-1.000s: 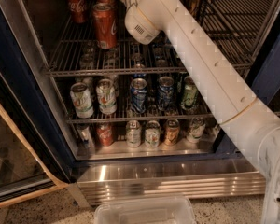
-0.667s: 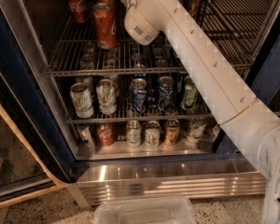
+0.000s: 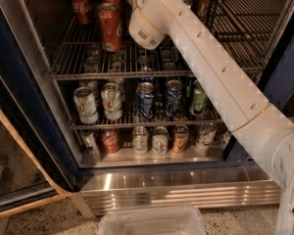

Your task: Pick water bottle from top shelf of fridge

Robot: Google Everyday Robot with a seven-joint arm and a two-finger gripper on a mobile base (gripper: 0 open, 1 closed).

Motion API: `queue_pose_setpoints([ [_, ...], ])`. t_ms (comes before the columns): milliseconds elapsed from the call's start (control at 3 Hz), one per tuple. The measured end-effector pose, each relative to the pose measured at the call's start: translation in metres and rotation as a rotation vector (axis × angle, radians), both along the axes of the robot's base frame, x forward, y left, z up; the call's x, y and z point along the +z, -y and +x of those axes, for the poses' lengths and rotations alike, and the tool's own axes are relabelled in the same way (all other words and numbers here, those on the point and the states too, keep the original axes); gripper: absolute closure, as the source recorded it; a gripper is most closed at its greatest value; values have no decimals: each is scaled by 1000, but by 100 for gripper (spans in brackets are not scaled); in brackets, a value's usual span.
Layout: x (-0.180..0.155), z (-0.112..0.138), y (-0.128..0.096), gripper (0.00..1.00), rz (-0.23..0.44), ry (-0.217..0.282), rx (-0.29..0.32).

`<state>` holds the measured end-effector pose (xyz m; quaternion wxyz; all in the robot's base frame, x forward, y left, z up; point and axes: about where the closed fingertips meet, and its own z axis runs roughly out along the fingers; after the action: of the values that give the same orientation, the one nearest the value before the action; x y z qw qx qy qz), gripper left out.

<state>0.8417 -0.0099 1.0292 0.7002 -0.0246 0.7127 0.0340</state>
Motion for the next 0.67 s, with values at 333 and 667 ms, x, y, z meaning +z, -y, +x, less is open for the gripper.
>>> queue_pose_setpoints([
  [333,-1,-2,7,39,-11,1,-35],
  [667,-1,-2,7,40,-11,1,-35],
])
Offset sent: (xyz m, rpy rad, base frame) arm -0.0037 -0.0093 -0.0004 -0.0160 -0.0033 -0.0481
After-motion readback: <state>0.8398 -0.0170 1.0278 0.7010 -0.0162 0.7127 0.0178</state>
